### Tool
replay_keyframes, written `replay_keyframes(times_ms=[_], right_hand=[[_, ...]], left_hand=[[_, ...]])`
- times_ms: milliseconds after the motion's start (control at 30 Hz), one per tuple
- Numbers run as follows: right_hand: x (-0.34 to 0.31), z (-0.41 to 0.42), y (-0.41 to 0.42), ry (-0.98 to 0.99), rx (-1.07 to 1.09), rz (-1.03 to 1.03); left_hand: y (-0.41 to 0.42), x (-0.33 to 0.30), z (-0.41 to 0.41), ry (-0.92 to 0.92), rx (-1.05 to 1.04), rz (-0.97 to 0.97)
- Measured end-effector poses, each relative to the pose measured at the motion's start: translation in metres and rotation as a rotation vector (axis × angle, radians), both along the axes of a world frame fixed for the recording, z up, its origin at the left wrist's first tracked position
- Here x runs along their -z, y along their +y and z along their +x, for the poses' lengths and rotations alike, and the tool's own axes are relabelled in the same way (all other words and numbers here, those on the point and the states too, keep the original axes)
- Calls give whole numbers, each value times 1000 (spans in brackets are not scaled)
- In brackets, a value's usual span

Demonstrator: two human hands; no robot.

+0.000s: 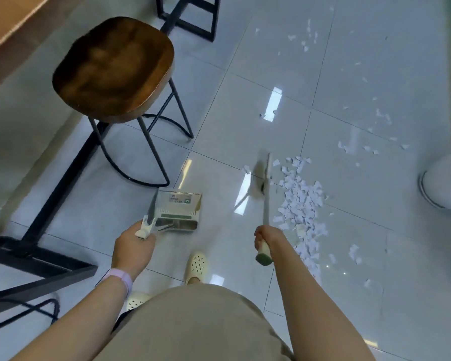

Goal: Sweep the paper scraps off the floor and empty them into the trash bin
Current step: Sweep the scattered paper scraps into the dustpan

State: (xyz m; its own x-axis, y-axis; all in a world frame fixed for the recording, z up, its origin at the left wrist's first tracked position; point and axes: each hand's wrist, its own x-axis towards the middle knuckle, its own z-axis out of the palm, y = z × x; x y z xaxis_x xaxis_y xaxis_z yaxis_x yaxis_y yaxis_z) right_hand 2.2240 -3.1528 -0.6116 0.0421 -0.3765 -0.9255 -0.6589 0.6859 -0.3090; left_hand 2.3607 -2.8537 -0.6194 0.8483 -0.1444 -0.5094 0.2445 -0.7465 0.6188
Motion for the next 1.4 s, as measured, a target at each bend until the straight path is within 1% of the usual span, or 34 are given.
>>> replay_keyframes(times_ms=[67, 167, 233, 300, 467, 633, 733, 867, 1000, 1200, 1300, 1400], right_hand=[[-8, 1, -5, -52, 103, -36], [-29, -5, 0, -176, 319, -8], [-48, -7, 13, -239, 393, -4], [-63, -12, 37, -295, 424, 9], [-78, -24, 98, -400, 550, 137], [-73, -28, 163, -442, 573, 254], [-70, -39, 212, -484, 616, 344], [-57, -65, 266, -505, 684, 451], [-37, -104, 306, -526, 760, 512], [-10, -159, 346, -461, 788, 415], [3, -189, 356, -439, 799, 360], [18, -233, 359, -375, 780, 281]], left_hand=[[0, 0, -3, -6, 3, -4], [0, -2, -7, -6, -5, -9], [-3, -4, -8, 8, -36, -32], [-2, -4, -7, 11, -42, -38], [18, -7, -8, 14, -14, -39], [54, -8, -6, -4, 82, -22], [77, -10, -17, -8, 123, -46], [108, -15, -31, -26, 168, -86], [138, -11, -48, -39, 206, -93], [155, -6, -72, -40, 379, -45], [151, -4, -83, -34, 419, -40], [143, 0, -103, -10, 441, -46]])
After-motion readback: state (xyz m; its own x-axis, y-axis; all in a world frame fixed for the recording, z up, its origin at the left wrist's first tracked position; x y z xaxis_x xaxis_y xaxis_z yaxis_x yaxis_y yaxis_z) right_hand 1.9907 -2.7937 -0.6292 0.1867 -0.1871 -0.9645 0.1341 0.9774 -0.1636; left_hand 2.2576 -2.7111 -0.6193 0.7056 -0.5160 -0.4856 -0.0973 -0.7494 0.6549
